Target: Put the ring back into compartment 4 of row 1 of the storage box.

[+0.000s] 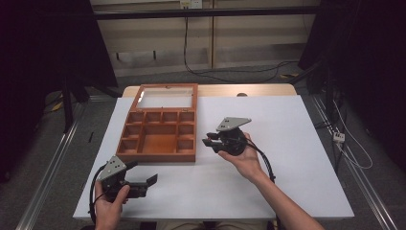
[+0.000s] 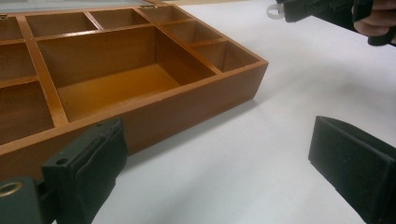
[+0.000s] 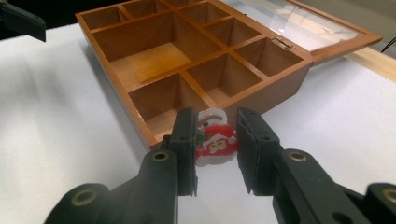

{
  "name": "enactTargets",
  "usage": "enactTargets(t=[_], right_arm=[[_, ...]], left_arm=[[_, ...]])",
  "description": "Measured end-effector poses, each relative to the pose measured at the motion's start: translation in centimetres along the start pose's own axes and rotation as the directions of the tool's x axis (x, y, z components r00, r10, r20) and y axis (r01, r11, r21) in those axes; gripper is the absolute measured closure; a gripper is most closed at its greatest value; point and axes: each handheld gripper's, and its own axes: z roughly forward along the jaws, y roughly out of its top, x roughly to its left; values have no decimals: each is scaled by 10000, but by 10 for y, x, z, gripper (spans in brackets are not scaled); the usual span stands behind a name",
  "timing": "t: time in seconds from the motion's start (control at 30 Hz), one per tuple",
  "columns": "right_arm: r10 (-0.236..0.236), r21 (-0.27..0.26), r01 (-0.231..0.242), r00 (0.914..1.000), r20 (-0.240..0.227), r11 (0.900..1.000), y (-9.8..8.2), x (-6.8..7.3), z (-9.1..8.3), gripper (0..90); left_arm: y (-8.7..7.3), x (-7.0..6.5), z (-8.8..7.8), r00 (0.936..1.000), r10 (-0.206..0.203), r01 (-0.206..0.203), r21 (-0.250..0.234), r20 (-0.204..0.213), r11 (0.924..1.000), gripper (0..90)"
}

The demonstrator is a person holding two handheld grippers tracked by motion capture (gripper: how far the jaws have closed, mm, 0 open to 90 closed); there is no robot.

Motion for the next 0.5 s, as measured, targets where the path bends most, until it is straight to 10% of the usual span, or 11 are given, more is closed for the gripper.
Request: enactTargets(t=[0.5], right_arm=[[192,-599,-193,9998,-23,9980,13,-6,-2,698]], left_arm=[[0,0,0,9999,33,-34,-18,-116,10000,43]])
